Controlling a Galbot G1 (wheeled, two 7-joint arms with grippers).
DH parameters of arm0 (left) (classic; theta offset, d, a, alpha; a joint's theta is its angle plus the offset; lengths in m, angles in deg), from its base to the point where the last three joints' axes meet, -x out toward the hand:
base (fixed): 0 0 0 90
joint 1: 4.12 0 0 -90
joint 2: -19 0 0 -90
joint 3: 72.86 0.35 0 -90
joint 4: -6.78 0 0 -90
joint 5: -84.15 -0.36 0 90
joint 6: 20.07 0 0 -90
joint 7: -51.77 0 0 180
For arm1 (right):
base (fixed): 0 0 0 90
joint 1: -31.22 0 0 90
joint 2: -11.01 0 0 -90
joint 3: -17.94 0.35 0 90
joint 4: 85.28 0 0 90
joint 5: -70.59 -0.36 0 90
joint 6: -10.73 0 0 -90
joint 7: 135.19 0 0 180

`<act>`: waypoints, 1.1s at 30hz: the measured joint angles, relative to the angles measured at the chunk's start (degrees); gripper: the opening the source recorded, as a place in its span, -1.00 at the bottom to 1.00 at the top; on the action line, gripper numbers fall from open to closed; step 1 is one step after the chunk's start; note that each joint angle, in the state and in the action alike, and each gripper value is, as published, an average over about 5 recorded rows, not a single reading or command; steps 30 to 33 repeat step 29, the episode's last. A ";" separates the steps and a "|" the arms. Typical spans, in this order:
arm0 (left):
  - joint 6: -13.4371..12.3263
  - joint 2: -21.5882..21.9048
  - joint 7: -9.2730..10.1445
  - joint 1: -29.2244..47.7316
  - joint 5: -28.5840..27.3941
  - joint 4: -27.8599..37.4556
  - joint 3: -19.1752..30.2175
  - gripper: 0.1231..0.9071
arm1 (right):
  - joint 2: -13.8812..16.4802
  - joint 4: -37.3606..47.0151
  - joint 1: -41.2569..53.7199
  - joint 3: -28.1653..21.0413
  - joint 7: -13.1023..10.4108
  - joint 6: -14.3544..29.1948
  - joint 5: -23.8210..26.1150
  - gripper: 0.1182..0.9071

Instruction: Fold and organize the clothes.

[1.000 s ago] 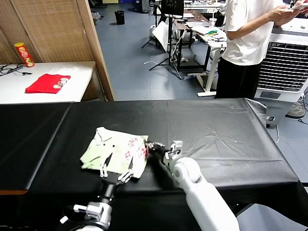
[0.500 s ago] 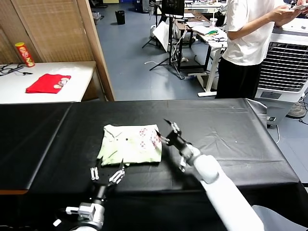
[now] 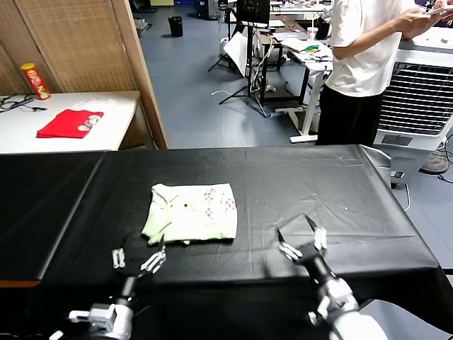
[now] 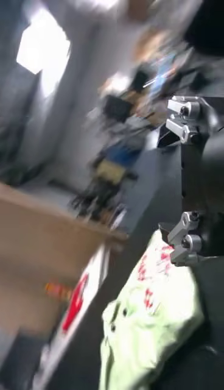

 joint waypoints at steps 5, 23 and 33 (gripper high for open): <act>2.15 2.30 -0.29 -4.91 3.42 -2.79 -2.01 0.72 | -0.90 -7.50 -11.16 3.80 -4.49 -1.57 -4.49 0.72; 10.32 2.99 3.15 -17.61 13.57 -11.22 -5.83 0.72 | -1.28 -15.64 -26.21 4.52 -10.72 -10.61 -9.26 0.72; 10.36 2.91 3.05 -17.99 13.94 -11.46 -5.90 0.72 | -1.29 -15.81 -26.65 4.53 -10.74 -10.73 -9.26 0.72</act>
